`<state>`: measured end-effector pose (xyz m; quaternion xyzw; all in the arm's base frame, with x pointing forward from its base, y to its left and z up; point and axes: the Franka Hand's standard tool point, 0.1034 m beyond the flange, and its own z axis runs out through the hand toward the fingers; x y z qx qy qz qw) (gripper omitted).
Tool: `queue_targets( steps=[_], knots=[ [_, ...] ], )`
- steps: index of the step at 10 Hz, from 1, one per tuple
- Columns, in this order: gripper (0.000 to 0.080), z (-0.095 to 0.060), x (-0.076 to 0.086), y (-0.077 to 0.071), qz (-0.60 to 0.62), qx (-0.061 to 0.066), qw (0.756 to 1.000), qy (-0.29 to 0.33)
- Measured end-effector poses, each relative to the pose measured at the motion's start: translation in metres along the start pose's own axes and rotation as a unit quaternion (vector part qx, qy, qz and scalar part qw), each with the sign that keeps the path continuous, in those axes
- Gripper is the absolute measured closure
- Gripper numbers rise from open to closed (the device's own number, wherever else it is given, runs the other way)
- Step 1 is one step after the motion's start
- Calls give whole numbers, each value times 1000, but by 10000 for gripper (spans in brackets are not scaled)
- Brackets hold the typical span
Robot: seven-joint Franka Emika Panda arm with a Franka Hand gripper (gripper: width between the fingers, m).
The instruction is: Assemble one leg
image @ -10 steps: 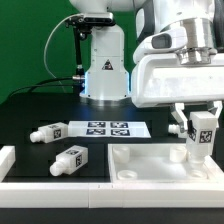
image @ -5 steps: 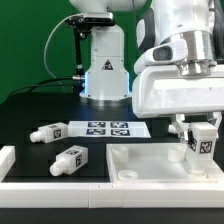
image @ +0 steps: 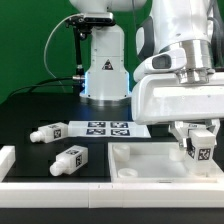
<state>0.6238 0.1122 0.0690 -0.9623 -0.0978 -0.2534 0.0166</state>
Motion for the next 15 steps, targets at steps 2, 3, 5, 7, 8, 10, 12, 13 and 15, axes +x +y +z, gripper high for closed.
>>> queue_targets(
  steps=[2, 3, 5, 7, 8, 10, 12, 13, 15],
  knots=[
    [515, 0, 0, 0, 0, 0, 1000, 2],
    [515, 0, 0, 0, -1, 0, 1000, 2],
    [360, -7, 5, 5, 3, 2, 999, -46],
    [165, -12, 11, 7, 7, 6, 996, -89],
    [165, -14, 16, 7, 9, 11, 990, -142],
    [154, -11, 12, 2, 33, 16, 977, -212],
    [150, -7, 14, -1, 38, 19, 965, -259],
    [150, -7, 14, -1, 40, 18, 965, -259],
    [236, -7, 15, -1, 51, 15, 964, -259]
  ],
)
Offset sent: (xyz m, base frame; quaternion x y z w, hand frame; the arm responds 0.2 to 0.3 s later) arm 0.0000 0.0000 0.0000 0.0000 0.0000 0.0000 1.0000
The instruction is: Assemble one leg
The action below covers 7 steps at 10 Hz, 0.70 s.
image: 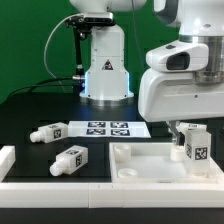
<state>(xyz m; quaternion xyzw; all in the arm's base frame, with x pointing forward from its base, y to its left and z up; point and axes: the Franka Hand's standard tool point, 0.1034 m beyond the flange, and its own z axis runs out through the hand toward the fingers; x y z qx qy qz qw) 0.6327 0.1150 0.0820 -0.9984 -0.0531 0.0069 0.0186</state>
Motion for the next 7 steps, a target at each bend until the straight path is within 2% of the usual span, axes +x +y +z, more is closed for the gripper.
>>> queue_targets(
  steps=[2, 5, 7],
  knots=[
    [514, 0, 0, 1, 54, 0, 999, 0],
    [514, 1, 1, 0, 179, -3, 984, 9],
    [514, 1, 2, 2, 329, 11, 944, 11]
  ],
)
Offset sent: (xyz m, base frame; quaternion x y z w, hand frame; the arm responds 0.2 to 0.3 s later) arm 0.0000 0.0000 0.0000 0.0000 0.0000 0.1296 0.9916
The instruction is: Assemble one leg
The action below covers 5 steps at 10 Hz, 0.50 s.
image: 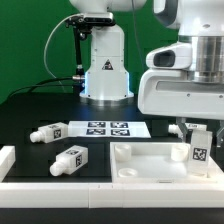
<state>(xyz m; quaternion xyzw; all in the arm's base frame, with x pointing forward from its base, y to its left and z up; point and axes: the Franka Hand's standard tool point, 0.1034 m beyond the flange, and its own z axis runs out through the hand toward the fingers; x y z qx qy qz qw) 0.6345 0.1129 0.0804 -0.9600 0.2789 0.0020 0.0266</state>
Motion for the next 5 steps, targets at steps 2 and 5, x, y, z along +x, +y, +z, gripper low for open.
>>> queue_targets(
  steps=[2, 5],
  knots=[
    [514, 0, 3, 0, 183, 13, 983, -7],
    [511, 1, 7, -1, 262, 33, 965, -3]
  ],
)
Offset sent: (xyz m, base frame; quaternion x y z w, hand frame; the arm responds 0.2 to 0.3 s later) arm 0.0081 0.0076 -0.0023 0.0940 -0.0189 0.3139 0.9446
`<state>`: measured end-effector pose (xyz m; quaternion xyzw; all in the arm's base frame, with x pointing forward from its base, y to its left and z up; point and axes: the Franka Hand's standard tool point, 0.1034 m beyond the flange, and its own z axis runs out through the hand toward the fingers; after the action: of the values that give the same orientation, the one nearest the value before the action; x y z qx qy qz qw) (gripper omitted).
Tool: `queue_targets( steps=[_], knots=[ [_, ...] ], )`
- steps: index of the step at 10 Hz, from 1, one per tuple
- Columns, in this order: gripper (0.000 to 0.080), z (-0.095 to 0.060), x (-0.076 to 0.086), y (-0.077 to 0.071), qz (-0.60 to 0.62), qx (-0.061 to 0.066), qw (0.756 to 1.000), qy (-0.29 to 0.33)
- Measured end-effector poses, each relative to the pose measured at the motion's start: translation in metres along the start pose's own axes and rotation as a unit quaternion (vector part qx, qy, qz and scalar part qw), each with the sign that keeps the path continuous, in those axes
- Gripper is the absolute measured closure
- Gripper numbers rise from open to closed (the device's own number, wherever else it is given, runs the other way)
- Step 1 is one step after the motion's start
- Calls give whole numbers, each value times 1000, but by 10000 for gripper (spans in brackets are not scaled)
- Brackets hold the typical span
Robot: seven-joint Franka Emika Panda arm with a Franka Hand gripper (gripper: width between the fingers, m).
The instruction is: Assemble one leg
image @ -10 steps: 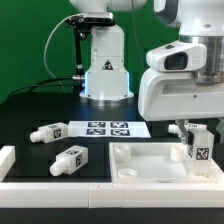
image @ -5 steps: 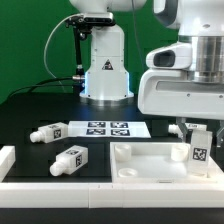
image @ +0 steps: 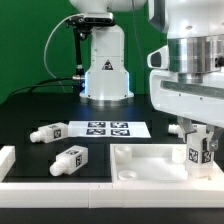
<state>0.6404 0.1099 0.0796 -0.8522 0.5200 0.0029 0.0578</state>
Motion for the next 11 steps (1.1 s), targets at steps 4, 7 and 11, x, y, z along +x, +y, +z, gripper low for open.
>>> queue_targets(
  steps=[4, 7, 11],
  knots=[
    [191, 2, 5, 4, -242, -3, 970, -3],
    [152, 2, 5, 4, -338, -3, 941, -2],
    [151, 2, -10, -8, -550, -8, 835, 22]
  ],
)
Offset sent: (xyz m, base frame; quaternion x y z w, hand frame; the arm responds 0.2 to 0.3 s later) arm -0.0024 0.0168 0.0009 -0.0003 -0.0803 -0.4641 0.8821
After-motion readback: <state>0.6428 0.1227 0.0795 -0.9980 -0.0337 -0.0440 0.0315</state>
